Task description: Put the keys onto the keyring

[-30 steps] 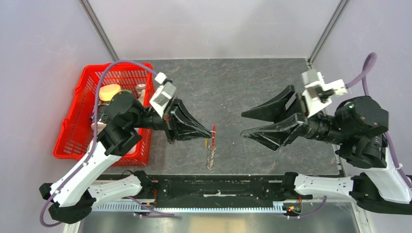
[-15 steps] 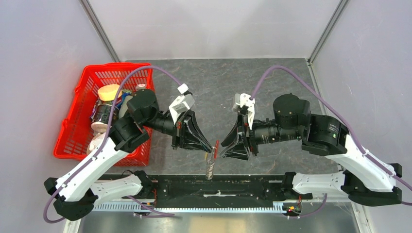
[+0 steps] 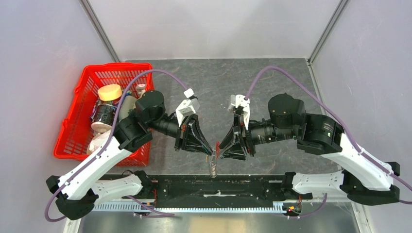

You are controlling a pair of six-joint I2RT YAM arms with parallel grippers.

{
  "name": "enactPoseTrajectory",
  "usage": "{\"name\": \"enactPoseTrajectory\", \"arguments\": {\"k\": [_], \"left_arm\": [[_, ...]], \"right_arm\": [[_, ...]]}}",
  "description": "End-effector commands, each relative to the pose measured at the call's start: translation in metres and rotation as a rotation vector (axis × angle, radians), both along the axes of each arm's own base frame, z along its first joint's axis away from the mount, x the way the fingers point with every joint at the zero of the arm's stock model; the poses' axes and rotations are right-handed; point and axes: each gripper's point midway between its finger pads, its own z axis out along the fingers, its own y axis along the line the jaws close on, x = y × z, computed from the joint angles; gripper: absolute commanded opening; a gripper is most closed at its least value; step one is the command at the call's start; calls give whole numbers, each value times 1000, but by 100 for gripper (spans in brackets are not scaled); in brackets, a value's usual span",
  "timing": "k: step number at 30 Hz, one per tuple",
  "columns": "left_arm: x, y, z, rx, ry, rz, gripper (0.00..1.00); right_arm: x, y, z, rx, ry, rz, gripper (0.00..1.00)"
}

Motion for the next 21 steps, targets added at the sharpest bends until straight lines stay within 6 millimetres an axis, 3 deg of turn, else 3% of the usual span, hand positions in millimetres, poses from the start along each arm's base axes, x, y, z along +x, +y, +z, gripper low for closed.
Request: {"name": "enactPoseTrajectory", "arguments": {"k": [1, 21], "left_arm": [[-5, 3, 5, -38, -52, -30, 2], [-5, 4, 7, -40, -58, -22, 2]], "right_arm": [[2, 12, 4, 28, 10, 8, 44], [4, 23, 2, 15, 37, 20, 25]]}}
